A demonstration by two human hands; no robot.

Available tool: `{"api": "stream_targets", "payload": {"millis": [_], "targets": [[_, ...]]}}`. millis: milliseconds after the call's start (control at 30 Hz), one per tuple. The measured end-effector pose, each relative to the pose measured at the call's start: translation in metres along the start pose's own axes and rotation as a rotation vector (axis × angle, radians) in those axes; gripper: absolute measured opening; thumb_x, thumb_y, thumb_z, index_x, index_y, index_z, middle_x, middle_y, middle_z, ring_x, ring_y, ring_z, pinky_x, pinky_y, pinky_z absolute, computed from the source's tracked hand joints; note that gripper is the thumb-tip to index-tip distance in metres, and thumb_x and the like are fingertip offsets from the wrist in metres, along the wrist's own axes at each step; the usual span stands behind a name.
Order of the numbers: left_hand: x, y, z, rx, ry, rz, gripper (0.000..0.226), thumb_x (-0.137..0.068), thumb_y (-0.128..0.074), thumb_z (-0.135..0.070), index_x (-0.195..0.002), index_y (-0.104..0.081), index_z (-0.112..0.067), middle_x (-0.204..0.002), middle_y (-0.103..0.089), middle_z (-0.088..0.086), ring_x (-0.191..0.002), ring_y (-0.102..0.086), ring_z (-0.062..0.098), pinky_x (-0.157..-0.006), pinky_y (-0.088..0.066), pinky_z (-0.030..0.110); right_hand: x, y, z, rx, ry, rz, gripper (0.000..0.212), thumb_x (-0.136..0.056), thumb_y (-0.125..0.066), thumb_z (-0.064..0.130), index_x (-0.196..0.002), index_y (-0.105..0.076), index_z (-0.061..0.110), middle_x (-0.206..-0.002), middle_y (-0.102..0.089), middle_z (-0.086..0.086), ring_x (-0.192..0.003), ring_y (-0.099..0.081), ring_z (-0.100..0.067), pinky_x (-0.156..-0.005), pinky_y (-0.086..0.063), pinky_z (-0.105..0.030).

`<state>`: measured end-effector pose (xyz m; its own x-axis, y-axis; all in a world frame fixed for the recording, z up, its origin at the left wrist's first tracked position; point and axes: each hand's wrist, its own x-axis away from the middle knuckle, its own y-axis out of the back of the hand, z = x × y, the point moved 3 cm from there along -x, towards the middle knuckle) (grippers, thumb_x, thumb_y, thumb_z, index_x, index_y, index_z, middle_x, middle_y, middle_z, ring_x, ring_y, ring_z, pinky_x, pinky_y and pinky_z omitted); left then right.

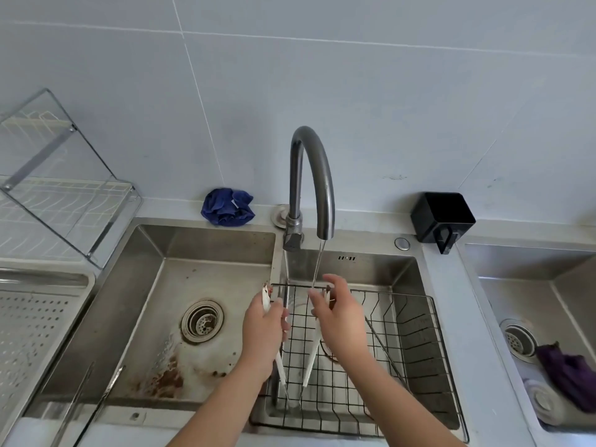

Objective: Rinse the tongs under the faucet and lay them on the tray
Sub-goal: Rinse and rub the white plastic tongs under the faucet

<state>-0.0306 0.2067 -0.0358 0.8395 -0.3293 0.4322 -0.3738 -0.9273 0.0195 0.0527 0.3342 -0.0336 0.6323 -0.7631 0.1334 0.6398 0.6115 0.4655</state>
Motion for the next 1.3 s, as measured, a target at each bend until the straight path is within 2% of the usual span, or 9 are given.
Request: {"api": "stream_targets", "payload": {"millis": [233, 400, 500, 600, 700, 767, 1033, 1100, 1300], "targets": [[0.004, -0.013, -0.019, -0.347, -0.289, -0.098, 0.016, -0.098, -0.053, -0.022, -0.113, -0.058, -0.028, -0.072, -0.065, 0.004, -0.064, -0.065, 0.029, -0.061, -0.058, 0.049, -0.019, -0.002, -0.004, 0.122, -0.064, -0.132, 0.022, -0.106, -0.050, 0.028, -0.108, -0.066, 0.014, -0.082, -0.075, 0.005, -0.066, -0.065, -0.012, -0.063, -0.056, -0.039], [0.013, -0.011, -0.030, -0.428, -0.441, -0.167, 0.019, -0.095, -0.058, -0.023, -0.113, -0.061, -0.018, -0.077, -0.062, 0.000, -0.072, -0.061, 0.028, -0.064, -0.051, 0.042, -0.028, -0.019, 0.014, 0.006, -0.079, -0.031, 0.028, -0.107, -0.048, 0.023, -0.085, -0.066, 0.022, -0.080, -0.075, 0.006, -0.059, -0.065, -0.012, -0.059, -0.053, -0.032], [0.014, -0.003, -0.034, -0.415, -0.447, -0.203, 0.022, -0.093, -0.061, -0.018, -0.115, -0.063, -0.014, -0.090, -0.069, 0.012, -0.083, -0.065, 0.035, -0.072, -0.055, 0.049, -0.024, -0.029, 0.017, -0.195, -0.135, 0.078, 0.023, -0.103, -0.052, 0.012, -0.094, -0.066, 0.028, -0.088, -0.077, 0.007, -0.067, -0.072, -0.007, -0.058, -0.054, -0.020], [0.016, 0.003, -0.037, -0.412, -0.454, -0.222, 0.026, -0.092, -0.060, -0.016, -0.118, -0.062, -0.011, -0.094, -0.070, 0.016, -0.087, -0.065, 0.038, -0.075, -0.055, 0.051, -0.023, -0.034, 0.014, -0.412, -0.212, 0.164, 0.021, -0.099, -0.059, 0.004, -0.106, -0.068, 0.021, -0.096, -0.080, 0.000, -0.078, -0.077, -0.015, -0.075, -0.061, -0.032], [0.016, 0.006, -0.038, -0.433, -0.467, -0.243, 0.030, -0.092, -0.061, -0.016, -0.122, -0.062, -0.011, -0.094, -0.070, 0.016, -0.086, -0.065, 0.038, -0.075, -0.055, 0.049, -0.025, -0.035, 0.014, -0.391, -0.190, 0.115, 0.006, -0.099, -0.066, 0.022, -0.102, -0.070, 0.022, -0.088, -0.079, -0.001, -0.080, -0.077, -0.020, -0.074, -0.061, -0.037], [0.018, 0.006, -0.041, -0.462, -0.486, -0.249, 0.034, -0.092, -0.062, -0.016, -0.126, -0.061, -0.012, -0.094, -0.071, 0.012, -0.086, -0.066, 0.032, -0.076, -0.055, 0.045, -0.024, -0.037, 0.013, -0.350, -0.164, 0.091, 0.023, -0.105, -0.054, 0.032, -0.091, -0.072, 0.025, -0.086, -0.079, -0.001, -0.082, -0.076, -0.025, -0.075, -0.060, -0.041], [0.017, 0.000, -0.059, -0.572, -0.561, -0.194, 0.045, -0.089, -0.067, -0.015, -0.134, -0.060, -0.016, -0.098, -0.072, 0.008, -0.088, -0.066, 0.029, -0.079, -0.055, 0.042, -0.023, -0.035, -0.004, -0.435, -0.311, 0.198, 0.030, -0.091, -0.055, -0.006, -0.114, -0.064, 0.011, -0.085, -0.081, -0.002, -0.070, -0.076, -0.016, -0.059, -0.059, -0.029], [0.016, -0.002, -0.062, -0.573, -0.551, -0.179, 0.046, -0.089, -0.066, -0.015, -0.135, -0.059, -0.016, -0.098, -0.071, 0.009, -0.087, -0.066, 0.031, -0.078, -0.055, 0.044, -0.027, -0.029, -0.009, -0.325, -0.288, 0.156, 0.028, -0.092, -0.053, -0.001, -0.111, -0.064, 0.017, -0.084, -0.080, -0.007, -0.072, -0.077, -0.024, -0.064, -0.064, -0.042], [0.009, -0.004, -0.059, -0.519, -0.450, -0.086, 0.053, -0.086, -0.071, -0.030, -0.137, -0.056, -0.031, -0.110, -0.069, -0.012, -0.093, -0.065, 0.010, -0.082, -0.054, 0.028, -0.031, -0.027, -0.015, -0.437, -0.351, 0.112, 0.021, -0.106, -0.050, 0.018, -0.100, -0.070, 0.016, -0.081, -0.079, -0.013, -0.071, -0.078, -0.029, -0.059, -0.064, -0.043]]}}
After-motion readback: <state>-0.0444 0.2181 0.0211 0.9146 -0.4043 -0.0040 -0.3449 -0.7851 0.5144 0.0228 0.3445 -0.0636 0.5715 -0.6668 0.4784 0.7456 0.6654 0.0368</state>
